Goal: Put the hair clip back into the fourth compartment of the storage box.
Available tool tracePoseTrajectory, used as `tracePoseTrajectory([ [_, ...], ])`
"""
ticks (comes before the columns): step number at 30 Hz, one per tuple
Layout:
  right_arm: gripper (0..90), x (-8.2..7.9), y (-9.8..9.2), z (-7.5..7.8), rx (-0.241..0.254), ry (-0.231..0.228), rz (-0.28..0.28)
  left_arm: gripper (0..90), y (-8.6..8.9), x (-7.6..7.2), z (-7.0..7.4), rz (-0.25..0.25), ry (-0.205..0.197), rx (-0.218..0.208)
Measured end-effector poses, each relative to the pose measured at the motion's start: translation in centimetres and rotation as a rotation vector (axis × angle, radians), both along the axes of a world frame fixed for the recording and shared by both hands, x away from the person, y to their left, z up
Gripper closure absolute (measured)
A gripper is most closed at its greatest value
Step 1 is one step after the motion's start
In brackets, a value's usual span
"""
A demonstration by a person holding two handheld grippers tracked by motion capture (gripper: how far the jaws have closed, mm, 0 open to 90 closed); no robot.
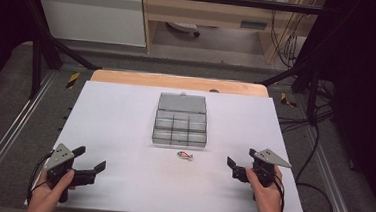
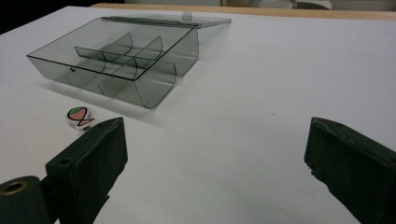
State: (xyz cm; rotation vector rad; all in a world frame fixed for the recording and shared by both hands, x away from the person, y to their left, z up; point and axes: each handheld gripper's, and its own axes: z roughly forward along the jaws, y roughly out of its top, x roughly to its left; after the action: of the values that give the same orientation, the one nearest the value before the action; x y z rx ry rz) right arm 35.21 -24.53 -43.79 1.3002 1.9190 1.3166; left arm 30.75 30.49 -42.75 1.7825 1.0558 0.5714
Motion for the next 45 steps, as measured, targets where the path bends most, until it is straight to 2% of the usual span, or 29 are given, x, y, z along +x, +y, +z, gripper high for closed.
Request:
tracePoseTrajectory([
  [2, 5.3, 0.1, 0.0, -0.1, 0.010, 0.016, 0.002, 5.6, 0.0, 0.0, -0.1, 0.000, 0.004, -0.001],
  [20, 3.3, 0.4, 0.6, -0.5, -0.004, 0.080, -0.008, 5.6, 0.0, 0.0, -0.1, 0.000, 0.008, 0.002],
  [23, 3.9, 0.6, 0.8, -0.8, -0.016, 0.107, -0.015, 5.6, 0.0, 0.0, -0.1, 0.001, 0.010, 0.002],
  [32, 5.5, 0.4, 1.6, -0.9, -0.019, 0.149, 0.008, 5.6, -0.1, 0.0, -0.1, -0.004, 0.009, 0.004],
  [36, 6.5, 0.3, 1.9, -0.9, -0.014, 0.149, 0.016, 5.6, 0.0, 0.0, -0.1, -0.003, 0.008, 0.006],
  [40, 7.5, 0.3, 2.7, -1.1, -0.029, 0.181, 0.035, 5.7, -0.1, 0.0, -0.2, 0.000, 0.014, 0.003],
  [45, 8.4, 0.7, 3.8, -0.8, -0.030, 0.194, 0.052, 5.7, 0.0, 0.0, -0.2, 0.003, 0.015, 0.003],
])
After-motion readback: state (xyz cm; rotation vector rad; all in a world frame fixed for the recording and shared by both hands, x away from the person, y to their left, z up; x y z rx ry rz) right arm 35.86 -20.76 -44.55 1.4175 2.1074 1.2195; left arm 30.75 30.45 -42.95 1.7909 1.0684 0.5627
